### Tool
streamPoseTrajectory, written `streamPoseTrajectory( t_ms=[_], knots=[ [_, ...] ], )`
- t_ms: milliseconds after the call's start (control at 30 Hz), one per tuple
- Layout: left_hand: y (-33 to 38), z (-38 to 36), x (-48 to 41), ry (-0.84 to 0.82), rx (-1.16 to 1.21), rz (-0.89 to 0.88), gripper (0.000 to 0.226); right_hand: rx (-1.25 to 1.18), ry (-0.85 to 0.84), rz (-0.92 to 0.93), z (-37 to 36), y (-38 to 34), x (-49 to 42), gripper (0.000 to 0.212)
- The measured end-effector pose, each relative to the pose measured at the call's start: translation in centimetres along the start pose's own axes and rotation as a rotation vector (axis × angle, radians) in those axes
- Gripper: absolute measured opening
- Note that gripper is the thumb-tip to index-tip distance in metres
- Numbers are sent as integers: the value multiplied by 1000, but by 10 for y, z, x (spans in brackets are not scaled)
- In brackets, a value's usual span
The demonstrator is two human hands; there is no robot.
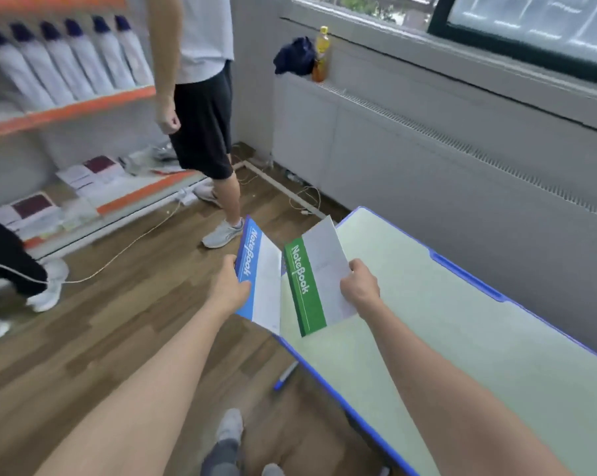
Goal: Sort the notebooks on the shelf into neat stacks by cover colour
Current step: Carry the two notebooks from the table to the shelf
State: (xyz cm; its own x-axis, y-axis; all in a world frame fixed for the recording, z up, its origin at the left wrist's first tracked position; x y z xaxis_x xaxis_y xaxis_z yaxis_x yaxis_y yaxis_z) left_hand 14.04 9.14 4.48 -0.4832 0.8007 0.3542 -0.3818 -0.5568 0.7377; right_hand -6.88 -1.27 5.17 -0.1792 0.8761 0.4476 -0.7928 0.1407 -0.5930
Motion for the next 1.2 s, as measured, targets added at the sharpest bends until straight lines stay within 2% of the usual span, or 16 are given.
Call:
streamPoseTrajectory(
  t_ms=[200,400,600,800,1000,1133,1200],
  knots=[
    [-86,64,60,189,115,203,38,134,-189,181,-81,-62,20,32],
    [-171,120,131,387,280,376,36,247,-374,347,-175,-122,65,16],
    [-255,179,206,593,383,519,39,419,-525,511,-272,-185,131,16],
    [-337,234,279,720,486,624,39,501,-621,613,-369,-240,206,35],
    [-398,297,340,891,564,658,40,567,-668,735,-453,-289,271,33],
    [-424,332,374,1006,605,656,42,598,-698,822,-495,-320,308,40],
    [-436,345,387,1058,624,665,42,623,-718,861,-516,-334,324,35]
  ],
)
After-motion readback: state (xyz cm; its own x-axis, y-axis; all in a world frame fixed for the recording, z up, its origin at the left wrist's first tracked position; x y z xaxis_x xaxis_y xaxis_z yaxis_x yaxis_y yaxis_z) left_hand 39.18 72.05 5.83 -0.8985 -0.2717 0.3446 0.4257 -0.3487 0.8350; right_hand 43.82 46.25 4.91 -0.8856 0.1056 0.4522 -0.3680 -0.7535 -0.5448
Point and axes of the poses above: each hand's wrist, its own x-axis away from the middle knuckle, its own z-axis out of the back of the hand, y = z × x, the point moved 4 cm from there along -x, towards the middle knuckle, and after that the axes turned 6 degrees about -y, right-handed, at the moved point
